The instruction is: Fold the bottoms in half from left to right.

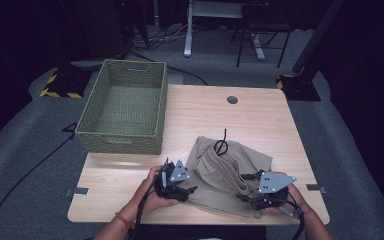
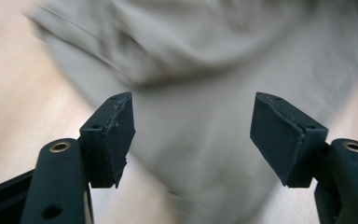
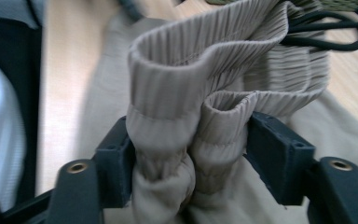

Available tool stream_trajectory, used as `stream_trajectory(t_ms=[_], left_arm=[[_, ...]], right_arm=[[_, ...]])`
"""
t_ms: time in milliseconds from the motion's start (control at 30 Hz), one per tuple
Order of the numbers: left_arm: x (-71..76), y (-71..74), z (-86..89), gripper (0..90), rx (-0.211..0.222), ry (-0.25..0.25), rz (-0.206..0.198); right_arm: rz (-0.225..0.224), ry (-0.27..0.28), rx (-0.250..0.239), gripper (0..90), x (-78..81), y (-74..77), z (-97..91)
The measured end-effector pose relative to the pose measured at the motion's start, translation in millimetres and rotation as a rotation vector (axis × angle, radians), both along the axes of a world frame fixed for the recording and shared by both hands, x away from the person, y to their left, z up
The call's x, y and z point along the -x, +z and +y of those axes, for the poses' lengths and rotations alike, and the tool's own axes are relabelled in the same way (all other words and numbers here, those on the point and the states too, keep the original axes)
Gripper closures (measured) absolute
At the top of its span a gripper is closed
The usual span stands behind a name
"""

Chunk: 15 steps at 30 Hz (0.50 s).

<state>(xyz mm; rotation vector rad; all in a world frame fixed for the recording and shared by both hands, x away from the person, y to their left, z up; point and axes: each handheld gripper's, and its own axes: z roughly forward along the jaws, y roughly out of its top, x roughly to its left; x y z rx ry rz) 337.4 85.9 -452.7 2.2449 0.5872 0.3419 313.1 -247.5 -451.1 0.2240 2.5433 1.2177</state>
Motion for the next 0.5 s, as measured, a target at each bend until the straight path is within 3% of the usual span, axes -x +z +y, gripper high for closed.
stream_trajectory(t_ms=[67, 133, 267, 367, 433, 467, 500], left_arm=[[-11.0, 11.1, -2.2, 30.7, 0.030, 0.021, -0.015], [-21.7, 20.1, -8.8, 30.4, 0.014, 0.069, -0.054], [-38.9, 38.1, -17.9, 26.7, 0.073, 0.087, -0.066], [-50.7, 47.4, -27.2, 24.6, 0.072, 0.083, -0.065], [-59.5, 46.1, -34.3, 24.6, 0.053, 0.076, -0.046], [-64.3, 44.2, -35.7, 25.3, 0.072, 0.064, -0.009], [-69.1, 40.9, -37.9, 25.9, 0.064, 0.062, 0.021]], right_arm=[[-0.011, 0.001, -0.002, 36.4, 5.6, 0.5, 1.0], [0.009, 0.014, 0.004, 36.7, 8.4, -1.3, 3.9], [0.009, 0.060, 0.044, 37.6, 17.5, -11.4, 13.4], [-0.030, 0.078, 0.071, 36.6, 26.6, -11.9, 17.9], [-0.053, 0.079, 0.071, 36.4, 30.9, -7.9, 17.7], [-0.056, 0.082, 0.061, 36.4, 33.0, -5.4, 16.9], [-0.061, 0.088, 0.050, 36.4, 35.3, -3.2, 16.1]])
